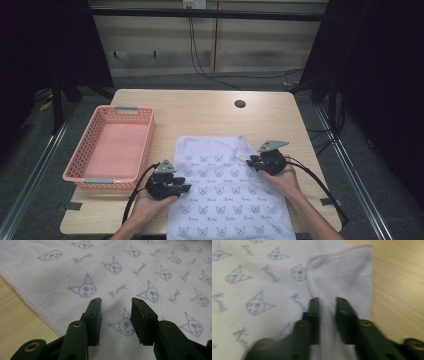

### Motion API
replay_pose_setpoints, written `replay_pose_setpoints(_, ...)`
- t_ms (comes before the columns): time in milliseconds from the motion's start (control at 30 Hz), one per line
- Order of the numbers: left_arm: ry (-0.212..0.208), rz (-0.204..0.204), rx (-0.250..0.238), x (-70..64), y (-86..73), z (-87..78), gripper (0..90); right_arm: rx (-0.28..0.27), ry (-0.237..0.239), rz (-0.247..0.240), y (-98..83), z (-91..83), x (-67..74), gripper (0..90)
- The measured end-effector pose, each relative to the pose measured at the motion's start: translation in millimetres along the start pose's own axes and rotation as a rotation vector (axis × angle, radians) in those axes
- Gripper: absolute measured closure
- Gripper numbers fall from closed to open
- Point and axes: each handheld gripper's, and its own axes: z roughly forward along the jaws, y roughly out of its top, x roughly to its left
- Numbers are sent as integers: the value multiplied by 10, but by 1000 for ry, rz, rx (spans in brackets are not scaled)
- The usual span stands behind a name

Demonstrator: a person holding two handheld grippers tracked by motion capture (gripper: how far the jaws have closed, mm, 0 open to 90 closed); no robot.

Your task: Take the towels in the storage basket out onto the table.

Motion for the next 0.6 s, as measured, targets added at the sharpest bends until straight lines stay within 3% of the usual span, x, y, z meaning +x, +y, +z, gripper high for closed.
replay_pose_setpoints(133, -5, -7, -1, 13, 3, 1, 607, -66, -17, 60, 39, -70, -183, 874)
replay_pose_setpoints(200, -3, -9, -3, 15, 3, 3, 606, -125, -11, 127, 72, -161, -343, 874)
replay_pose_setpoints(300, 7, -16, -11, 29, 23, 29, 606, -167, -47, 192, 52, -252, -560, 874)
replay_pose_setpoints(400, 14, -22, -16, 29, 48, 59, 593, -151, -92, 239, -75, -278, -751, 861)
replay_pose_setpoints(467, 14, -14, -14, 26, 71, 81, 584, -132, -107, 258, -153, -277, -804, 832)
replay_pose_setpoints(567, 13, -24, -22, 51, 109, 128, 582, -105, -171, 279, -237, -315, -876, 811)
replay_pose_setpoints(600, 12, -29, -21, 53, 116, 134, 581, -118, -180, 300, -274, -353, -933, 747)
